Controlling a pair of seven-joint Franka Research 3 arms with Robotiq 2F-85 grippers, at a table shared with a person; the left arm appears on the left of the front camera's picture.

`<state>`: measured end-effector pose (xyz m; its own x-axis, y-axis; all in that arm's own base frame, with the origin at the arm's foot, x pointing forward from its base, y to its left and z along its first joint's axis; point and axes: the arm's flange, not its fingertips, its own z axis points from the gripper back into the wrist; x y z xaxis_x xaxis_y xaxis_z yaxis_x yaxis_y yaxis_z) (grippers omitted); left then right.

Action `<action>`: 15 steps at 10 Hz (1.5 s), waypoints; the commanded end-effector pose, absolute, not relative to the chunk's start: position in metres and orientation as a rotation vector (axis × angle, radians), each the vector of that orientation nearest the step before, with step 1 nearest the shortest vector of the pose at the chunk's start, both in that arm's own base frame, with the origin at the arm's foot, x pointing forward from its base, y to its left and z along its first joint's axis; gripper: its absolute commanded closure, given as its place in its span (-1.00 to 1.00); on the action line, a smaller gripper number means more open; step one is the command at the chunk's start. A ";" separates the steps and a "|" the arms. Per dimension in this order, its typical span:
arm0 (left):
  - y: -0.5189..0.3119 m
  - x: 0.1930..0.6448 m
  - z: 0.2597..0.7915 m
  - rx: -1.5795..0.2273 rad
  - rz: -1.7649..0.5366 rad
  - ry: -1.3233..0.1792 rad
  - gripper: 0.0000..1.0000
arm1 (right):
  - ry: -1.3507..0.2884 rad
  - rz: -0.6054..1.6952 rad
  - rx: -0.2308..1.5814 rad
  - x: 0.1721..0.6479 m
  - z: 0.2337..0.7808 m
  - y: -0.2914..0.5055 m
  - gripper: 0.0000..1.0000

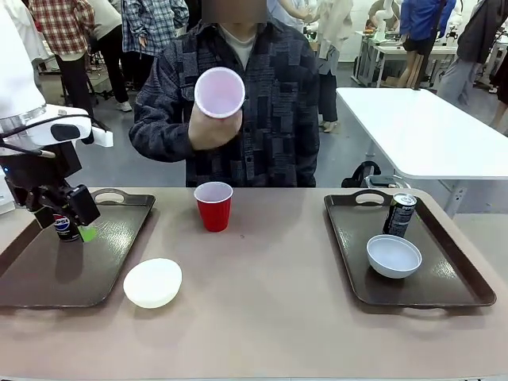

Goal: Prepare tableware on both trays.
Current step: Pick up a Picnic Bowl from the table and place it on a Handle tray.

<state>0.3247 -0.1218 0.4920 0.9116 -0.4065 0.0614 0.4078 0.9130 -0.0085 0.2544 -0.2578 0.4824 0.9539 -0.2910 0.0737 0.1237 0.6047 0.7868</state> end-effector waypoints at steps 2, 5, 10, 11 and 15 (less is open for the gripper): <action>-0.134 0.329 0.470 -0.094 -0.375 -0.109 -1.00 | -0.206 -0.221 0.890 0.251 0.482 -0.259 -1.00; -0.156 0.345 0.440 -0.084 -0.385 -0.140 -1.00 | -0.206 -0.221 0.890 0.251 0.482 -0.259 -1.00; -0.187 0.365 0.396 -0.059 -0.419 -0.138 -1.00 | -0.206 -0.221 0.890 0.251 0.482 -0.259 -1.00; -0.176 0.355 0.404 -0.079 -0.416 -0.086 -1.00 | -0.206 -0.221 0.890 0.251 0.482 -0.259 -1.00; -0.114 0.247 0.457 -0.011 -0.531 -0.006 -1.00 | -0.206 -0.221 0.890 0.251 0.482 -0.259 -1.00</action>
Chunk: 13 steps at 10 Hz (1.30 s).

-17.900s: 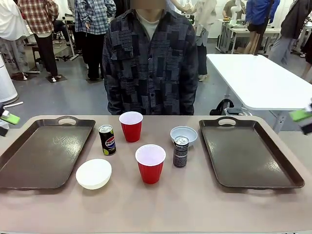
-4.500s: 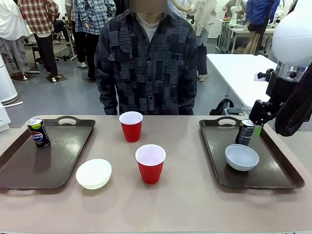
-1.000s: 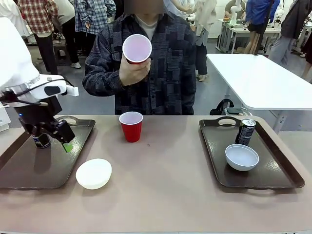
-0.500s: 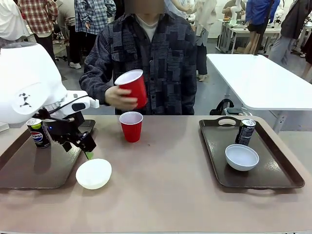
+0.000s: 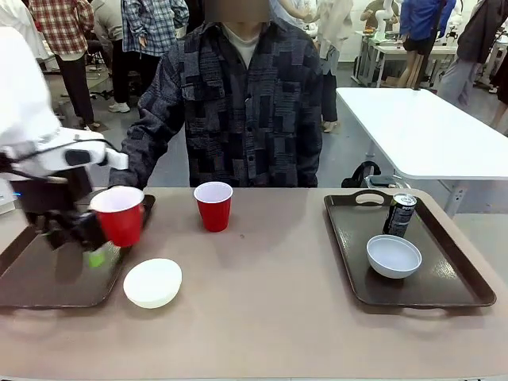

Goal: Prepare tableware on both trays.
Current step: Pick up a Picnic Bowl from the table and place it on a Handle tray.

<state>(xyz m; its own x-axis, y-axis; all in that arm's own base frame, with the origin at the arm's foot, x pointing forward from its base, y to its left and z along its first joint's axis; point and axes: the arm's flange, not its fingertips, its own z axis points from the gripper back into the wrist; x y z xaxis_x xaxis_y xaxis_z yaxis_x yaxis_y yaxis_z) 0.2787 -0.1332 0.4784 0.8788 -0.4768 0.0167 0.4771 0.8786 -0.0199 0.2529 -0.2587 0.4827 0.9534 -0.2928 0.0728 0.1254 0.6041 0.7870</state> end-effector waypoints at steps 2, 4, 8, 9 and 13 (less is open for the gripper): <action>-0.115 0.254 0.449 -0.010 -0.515 0.001 -1.00 | -0.206 -0.221 0.890 0.251 0.482 -0.259 -1.00; -0.112 0.259 0.447 -0.019 -0.493 -0.010 -1.00 | -0.206 -0.221 0.890 0.251 0.482 -0.259 -1.00; -0.124 0.305 0.437 -0.079 -0.487 -0.069 -1.00 | -0.206 -0.221 0.890 0.251 0.482 -0.259 -1.00; -0.133 0.318 0.429 -0.068 -0.490 -0.072 -1.00 | -0.206 -0.221 0.890 0.251 0.482 -0.259 -1.00; -0.175 0.348 0.388 -0.032 -0.497 -0.104 -1.00 | -0.206 -0.221 0.890 0.251 0.482 -0.259 -1.00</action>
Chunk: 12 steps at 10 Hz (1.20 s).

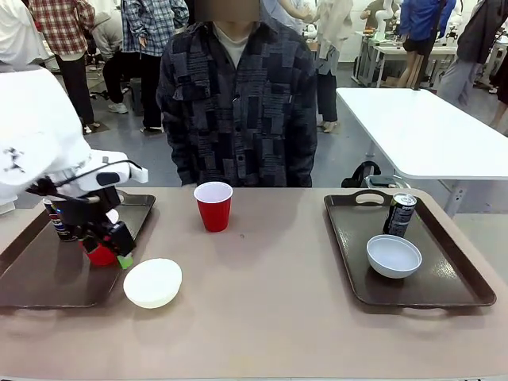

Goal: Prepare tableware on both trays.
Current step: Pick up a Picnic Bowl from the table and place it on a Handle tray.

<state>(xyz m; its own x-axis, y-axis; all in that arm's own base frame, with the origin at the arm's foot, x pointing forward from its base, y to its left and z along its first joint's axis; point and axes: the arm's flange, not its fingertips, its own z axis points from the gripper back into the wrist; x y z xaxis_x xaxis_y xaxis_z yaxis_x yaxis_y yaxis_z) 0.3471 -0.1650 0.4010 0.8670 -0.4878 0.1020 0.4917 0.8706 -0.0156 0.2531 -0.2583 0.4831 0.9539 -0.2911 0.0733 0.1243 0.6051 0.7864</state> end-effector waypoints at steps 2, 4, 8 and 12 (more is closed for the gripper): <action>-0.192 0.346 0.367 0.004 -0.502 -0.137 -1.00 | -0.206 -0.221 0.890 0.251 0.482 -0.259 -1.00; -0.197 0.347 0.350 0.028 -0.510 -0.155 -1.00 | -0.206 -0.221 0.890 0.251 0.482 -0.259 -1.00; -0.199 0.350 0.330 0.013 -0.570 -0.158 -0.01 | -0.206 -0.221 0.890 0.251 0.482 -0.259 -1.00; -0.198 0.352 0.333 -0.003 -0.568 -0.142 1.00 | -0.206 -0.221 0.890 0.251 0.482 -0.259 -1.00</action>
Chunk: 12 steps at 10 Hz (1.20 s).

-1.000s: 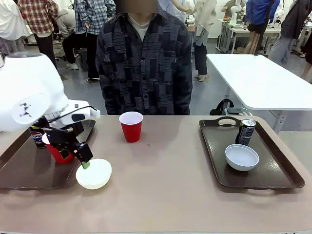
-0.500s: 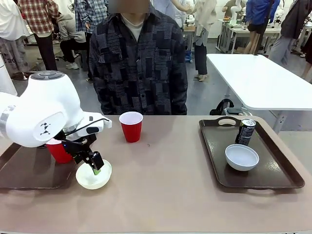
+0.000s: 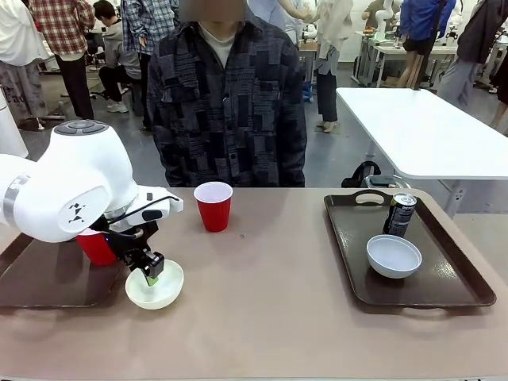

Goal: Prepare tableware on both trays.
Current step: Pick up a Picnic Bowl from the table and place it on a Handle tray.

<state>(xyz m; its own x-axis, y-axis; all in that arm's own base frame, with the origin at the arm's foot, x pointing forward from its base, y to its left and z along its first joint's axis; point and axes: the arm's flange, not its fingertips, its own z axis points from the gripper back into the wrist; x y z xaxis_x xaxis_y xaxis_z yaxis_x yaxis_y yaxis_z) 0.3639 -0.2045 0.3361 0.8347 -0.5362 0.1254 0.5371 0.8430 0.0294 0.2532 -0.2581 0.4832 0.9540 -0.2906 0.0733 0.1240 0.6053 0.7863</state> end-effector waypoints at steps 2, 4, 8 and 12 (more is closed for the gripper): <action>-0.197 0.352 0.334 -0.005 -0.564 -0.139 0.88 | -0.206 -0.221 0.890 0.251 0.482 -0.259 -1.00; -0.197 0.352 0.334 -0.005 -0.559 -0.137 1.00 | -0.206 -0.221 0.890 0.251 0.482 -0.259 -1.00; -0.193 0.353 0.343 -0.011 -0.526 -0.130 1.00 | -0.206 -0.221 0.890 0.251 0.482 -0.259 -1.00; -0.133 0.325 0.424 0.007 -0.499 -0.033 1.00 | -0.206 -0.221 0.890 0.251 0.482 -0.259 -1.00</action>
<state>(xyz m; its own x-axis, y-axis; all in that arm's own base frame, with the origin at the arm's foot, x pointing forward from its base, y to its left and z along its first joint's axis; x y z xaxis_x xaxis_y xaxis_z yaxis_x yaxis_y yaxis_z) 0.3490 -0.1607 0.3980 0.8811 -0.4716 0.0353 0.4715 0.8818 0.0107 0.2533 -0.2580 0.4830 0.9542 -0.2903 0.0728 0.1242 0.6053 0.7862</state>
